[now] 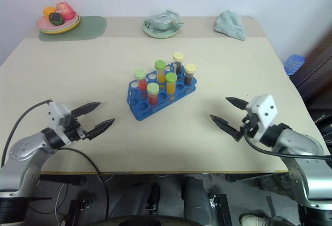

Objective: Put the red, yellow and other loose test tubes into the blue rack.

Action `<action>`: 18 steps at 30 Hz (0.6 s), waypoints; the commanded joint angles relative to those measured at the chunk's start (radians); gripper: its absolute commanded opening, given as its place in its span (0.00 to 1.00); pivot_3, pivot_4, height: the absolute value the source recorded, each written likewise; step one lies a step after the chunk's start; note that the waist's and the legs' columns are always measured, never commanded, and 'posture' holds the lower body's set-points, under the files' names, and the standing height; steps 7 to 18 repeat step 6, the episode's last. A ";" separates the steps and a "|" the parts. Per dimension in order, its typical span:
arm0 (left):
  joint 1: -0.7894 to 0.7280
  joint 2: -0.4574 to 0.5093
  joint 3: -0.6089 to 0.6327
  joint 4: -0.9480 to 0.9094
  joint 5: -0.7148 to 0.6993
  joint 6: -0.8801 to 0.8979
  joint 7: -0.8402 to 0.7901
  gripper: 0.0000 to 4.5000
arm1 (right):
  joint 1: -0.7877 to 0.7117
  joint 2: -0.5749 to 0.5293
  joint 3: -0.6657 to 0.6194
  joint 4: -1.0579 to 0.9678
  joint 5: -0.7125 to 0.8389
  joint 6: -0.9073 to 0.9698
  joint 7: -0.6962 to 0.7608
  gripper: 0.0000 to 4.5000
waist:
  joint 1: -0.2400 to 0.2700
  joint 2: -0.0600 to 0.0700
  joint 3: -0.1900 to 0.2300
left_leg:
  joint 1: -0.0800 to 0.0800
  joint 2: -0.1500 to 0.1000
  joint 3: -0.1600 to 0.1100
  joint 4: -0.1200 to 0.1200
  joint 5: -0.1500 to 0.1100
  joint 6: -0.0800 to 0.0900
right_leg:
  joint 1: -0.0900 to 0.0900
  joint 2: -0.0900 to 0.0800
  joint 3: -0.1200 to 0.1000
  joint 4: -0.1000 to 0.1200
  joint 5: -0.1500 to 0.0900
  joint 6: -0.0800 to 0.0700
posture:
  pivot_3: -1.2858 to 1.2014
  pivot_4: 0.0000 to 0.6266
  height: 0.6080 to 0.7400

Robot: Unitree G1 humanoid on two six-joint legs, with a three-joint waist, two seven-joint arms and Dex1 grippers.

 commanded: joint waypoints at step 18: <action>0.064 0.078 0.082 -0.046 -0.046 0.039 -0.092 0.99 | 0.088 0.001 -0.096 0.026 0.001 -0.092 0.045 0.89 | 0.002 0.000 0.000 | 0.000 0.000 0.000 0.000 0.000 0.000 | 0.000 0.000 0.000 -0.001 0.000 0.000 | 0.52 0.24 1.00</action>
